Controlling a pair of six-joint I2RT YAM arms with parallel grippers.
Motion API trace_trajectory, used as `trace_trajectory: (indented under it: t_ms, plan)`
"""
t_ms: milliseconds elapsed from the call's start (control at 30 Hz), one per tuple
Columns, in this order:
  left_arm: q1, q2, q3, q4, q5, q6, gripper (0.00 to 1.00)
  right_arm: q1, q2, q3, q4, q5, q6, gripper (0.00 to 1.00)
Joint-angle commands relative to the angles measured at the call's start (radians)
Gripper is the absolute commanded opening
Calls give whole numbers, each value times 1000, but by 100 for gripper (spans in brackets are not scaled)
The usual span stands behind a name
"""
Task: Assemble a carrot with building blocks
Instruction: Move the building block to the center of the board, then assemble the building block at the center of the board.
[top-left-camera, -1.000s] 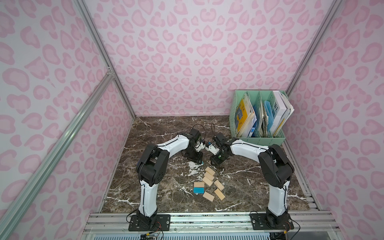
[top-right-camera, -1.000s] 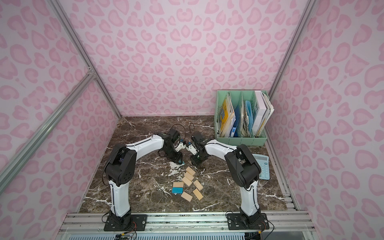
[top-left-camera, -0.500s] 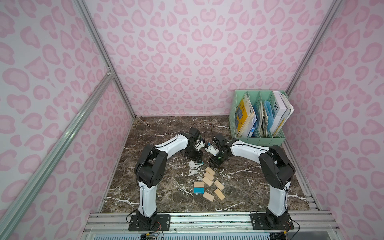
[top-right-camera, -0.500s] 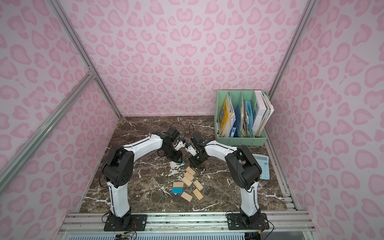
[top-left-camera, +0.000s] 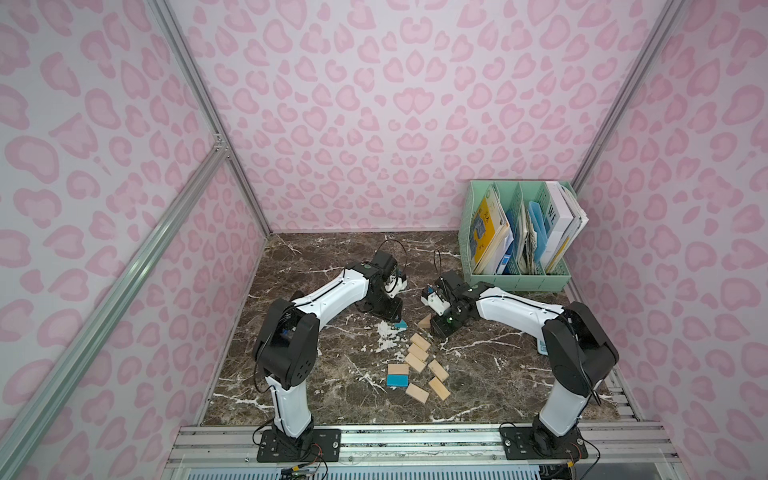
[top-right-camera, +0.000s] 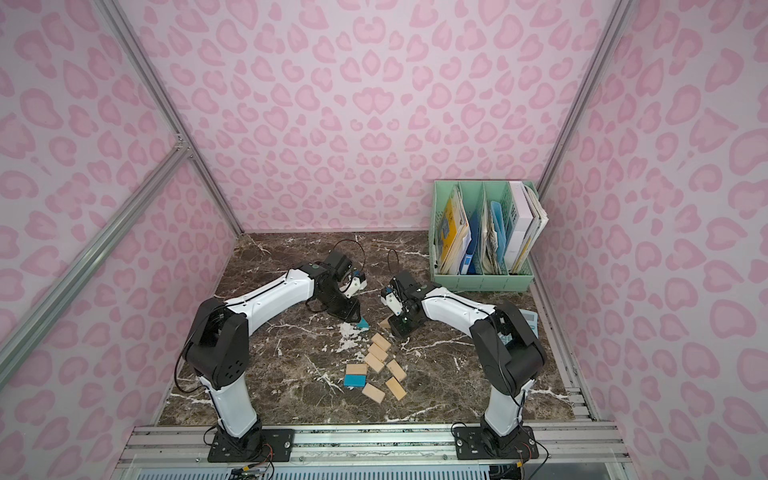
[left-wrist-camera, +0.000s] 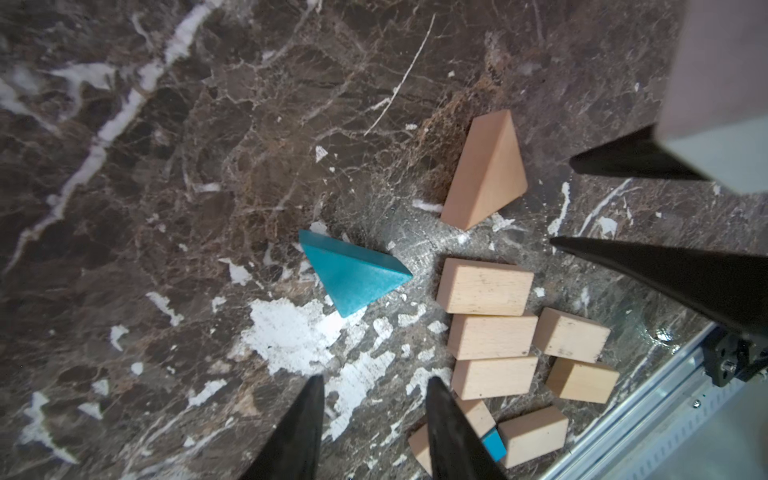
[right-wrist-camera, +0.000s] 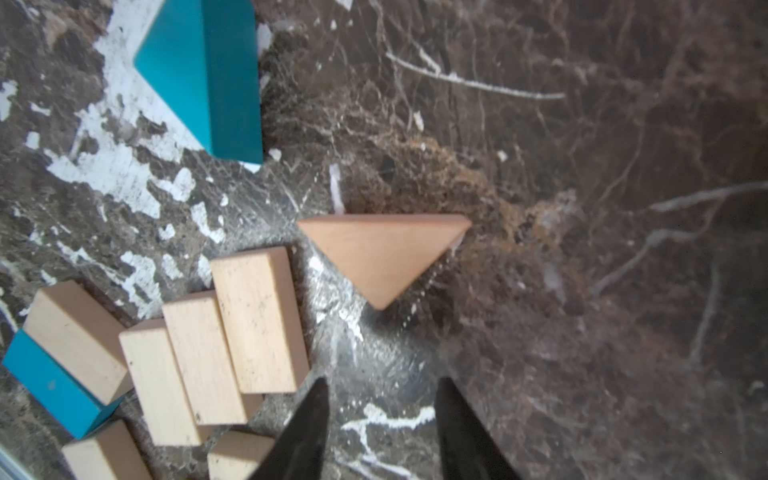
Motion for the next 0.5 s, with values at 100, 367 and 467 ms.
trace_trajectory:
  t_ms: [100,367,467]
  plan:
    - [1,-46,-27,1,4,-35,36,5,-86,-77,15,-28,89,0]
    - [1,-136,-103,31,12,-116,0,34,-148,-161,63,-40,125,0]
    - [0,-171,-139,53,11,-165,0,44,-168,-183,72,-23,134,9]
